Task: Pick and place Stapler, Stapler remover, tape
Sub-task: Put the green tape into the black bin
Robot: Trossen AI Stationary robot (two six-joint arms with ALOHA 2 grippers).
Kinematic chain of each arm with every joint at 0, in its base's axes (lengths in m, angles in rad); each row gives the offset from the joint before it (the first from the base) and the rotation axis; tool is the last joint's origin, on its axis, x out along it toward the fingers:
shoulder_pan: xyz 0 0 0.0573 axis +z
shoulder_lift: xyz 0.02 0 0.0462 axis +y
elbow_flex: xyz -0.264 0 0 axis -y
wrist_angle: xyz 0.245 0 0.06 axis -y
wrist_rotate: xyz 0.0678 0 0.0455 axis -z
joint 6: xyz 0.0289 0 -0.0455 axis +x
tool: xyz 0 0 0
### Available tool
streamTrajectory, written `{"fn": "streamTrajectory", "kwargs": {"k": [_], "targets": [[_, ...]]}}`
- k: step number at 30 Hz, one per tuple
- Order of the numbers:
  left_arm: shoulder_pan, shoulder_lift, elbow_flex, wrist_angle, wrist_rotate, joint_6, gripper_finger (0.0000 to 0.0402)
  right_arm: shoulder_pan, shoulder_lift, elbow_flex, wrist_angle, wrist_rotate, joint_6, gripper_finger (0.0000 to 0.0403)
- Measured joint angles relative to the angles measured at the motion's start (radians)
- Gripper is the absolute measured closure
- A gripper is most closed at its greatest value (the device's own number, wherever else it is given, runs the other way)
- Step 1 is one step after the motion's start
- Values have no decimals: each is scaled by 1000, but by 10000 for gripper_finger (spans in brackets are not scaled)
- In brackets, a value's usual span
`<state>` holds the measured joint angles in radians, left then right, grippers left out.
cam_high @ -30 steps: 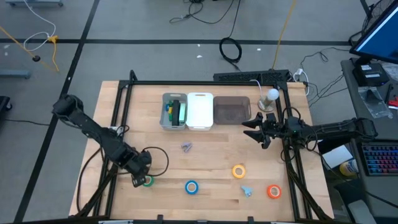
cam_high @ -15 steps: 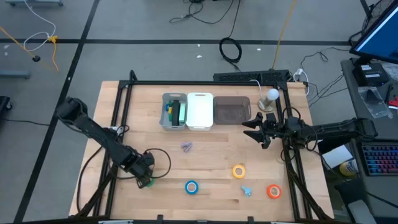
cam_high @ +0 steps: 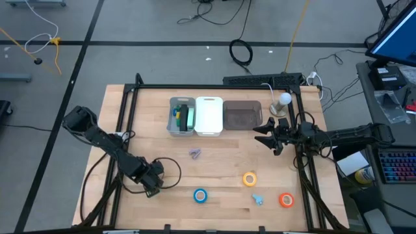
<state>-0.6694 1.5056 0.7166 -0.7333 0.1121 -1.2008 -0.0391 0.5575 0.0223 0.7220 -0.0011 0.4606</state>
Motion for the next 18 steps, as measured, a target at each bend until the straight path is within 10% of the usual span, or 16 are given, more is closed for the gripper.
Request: {"fn": "streamTrajectory", "kwargs": {"k": [11, 18], "targets": [[-4, -4, -5, 36, -14, -17, 359, 0, 0, 0, 14, 0, 194, 176], [19, -43, -8, 77, 22, -17, 362, 0, 0, 0, 15, 24, 290, 172]]}}
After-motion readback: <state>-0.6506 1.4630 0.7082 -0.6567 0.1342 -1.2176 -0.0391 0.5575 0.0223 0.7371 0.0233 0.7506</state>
